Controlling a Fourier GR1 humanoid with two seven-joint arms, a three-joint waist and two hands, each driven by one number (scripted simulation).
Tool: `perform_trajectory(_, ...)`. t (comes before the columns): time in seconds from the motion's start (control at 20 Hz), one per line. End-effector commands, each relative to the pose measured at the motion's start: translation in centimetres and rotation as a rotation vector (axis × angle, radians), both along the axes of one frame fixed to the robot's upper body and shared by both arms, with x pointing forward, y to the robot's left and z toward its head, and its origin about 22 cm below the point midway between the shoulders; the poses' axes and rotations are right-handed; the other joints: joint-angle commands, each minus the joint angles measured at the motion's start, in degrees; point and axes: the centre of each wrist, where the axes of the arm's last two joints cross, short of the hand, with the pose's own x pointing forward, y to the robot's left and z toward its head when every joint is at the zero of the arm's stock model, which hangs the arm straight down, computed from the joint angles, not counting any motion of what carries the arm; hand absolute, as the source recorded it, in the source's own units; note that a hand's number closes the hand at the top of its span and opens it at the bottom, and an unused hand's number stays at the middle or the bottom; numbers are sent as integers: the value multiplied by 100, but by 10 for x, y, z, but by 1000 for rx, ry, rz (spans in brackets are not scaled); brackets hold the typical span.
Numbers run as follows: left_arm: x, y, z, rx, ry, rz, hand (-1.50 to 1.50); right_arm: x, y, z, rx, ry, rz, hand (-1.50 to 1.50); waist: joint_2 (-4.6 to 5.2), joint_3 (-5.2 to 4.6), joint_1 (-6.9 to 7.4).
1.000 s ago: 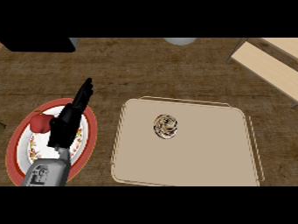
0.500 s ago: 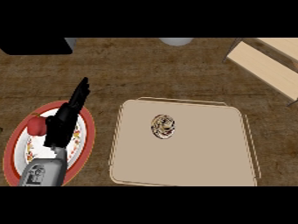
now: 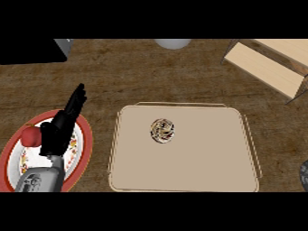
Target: Pick the lemon from the tray and place it in the tiered shelf
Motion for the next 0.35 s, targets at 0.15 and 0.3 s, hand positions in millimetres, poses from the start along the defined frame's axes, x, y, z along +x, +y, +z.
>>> perform_trajectory(0.15,-7,7,-3,-2,10,51,0,-66,14,-16,131,149,53,-150,-69,-1,-144)
perform_trajectory(0.3,-8,15,-9,6,18,33,0,-108,29,-21,140,117,70,-150,-29,-6,-117)
